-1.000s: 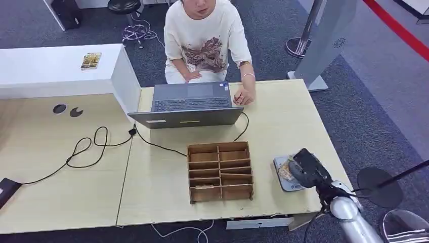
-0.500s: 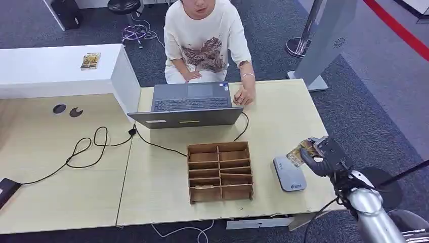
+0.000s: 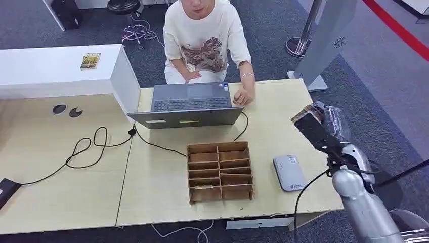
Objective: Pass the card to the sensor for recognition and then transmit it.
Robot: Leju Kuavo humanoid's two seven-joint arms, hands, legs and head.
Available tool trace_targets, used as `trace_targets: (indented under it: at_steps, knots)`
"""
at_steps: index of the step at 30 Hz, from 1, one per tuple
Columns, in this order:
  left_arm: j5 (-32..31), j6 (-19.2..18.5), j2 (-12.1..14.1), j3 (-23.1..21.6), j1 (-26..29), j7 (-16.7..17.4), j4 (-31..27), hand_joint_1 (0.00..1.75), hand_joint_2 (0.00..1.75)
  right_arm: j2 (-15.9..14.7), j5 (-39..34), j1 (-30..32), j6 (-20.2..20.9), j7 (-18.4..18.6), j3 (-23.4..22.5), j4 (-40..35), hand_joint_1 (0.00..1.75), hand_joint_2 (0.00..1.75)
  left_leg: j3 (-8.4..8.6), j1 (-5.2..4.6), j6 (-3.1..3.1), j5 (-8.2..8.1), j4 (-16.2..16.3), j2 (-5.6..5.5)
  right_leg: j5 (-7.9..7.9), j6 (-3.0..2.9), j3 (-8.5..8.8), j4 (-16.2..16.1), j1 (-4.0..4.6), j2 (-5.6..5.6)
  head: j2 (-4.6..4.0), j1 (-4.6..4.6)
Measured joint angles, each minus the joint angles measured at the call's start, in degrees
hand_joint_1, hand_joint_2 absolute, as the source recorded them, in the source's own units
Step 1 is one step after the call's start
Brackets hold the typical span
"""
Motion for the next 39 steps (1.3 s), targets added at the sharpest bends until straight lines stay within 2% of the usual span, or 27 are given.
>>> trace_targets:
  at_steps: [9,15,19,23,25,30,39]
  knots:
    - [-1.5,-0.3,0.0,-0.5,-0.1,0.3,0.0,0.00,0.00,6.2,18.5,-6.3,-2.1,3.4,1.2,-0.2,1.75,1.75,-0.01,0.00,-0.06,0.04,0.0,-0.02,0.00,-0.01,0.00,0.0,0.00,-0.02,0.00,0.00]
    - [-2.9,-0.6,0.0,-1.7,-0.3,0.7,0.0,0.00,0.00,9.6,26.2,-10.6,-3.1,3.9,1.3,2.1,1.75,1.75,-0.01,0.00,-0.09,0.08,0.0,-0.02,0.01,-0.02,0.00,0.0,0.00,-0.02,0.02,0.02]
    - [-3.4,-0.8,0.0,-2.0,-0.3,0.8,0.0,0.00,0.00,10.9,27.6,-13.7,-3.0,2.4,1.3,4.7,1.75,1.75,-0.01,0.00,-0.08,0.08,0.0,-0.03,0.02,-0.03,0.00,0.1,0.00,-0.02,0.02,0.02]
    - [-4.0,-1.2,0.2,-2.9,-0.3,0.8,0.0,0.00,0.00,11.3,25.1,-17.2,-2.4,-2.0,2.0,9.3,1.75,1.75,-0.01,0.00,-0.08,0.08,0.0,-0.02,0.03,-0.04,0.00,0.1,0.00,-0.01,0.02,0.00]
    - [-4.2,-1.3,0.2,-3.0,-0.4,0.8,0.0,0.00,0.00,11.3,24.8,-19.3,-2.8,-2.5,2.5,12.6,1.75,1.75,-0.01,0.00,-0.06,0.11,0.0,-0.05,0.03,-0.04,0.00,0.1,0.00,-0.04,0.02,0.00]
    - [-4.5,-1.6,0.3,-3.5,-0.4,0.9,0.0,0.00,0.00,11.4,25.4,-22.5,-3.5,-2.4,3.6,18.5,1.75,1.75,-0.04,0.00,-0.05,0.12,0.0,-0.09,0.04,-0.04,0.00,0.1,0.00,-0.08,0.00,0.00]
    - [-5.1,-1.9,0.4,-4.8,-0.5,1.0,0.0,0.00,0.00,13.3,29.5,-29.0,-3.4,0.8,5.9,28.4,1.75,1.75,-0.03,0.00,-0.06,0.13,0.0,-0.09,0.04,-0.04,-0.02,0.1,0.00,-0.09,0.00,0.00]
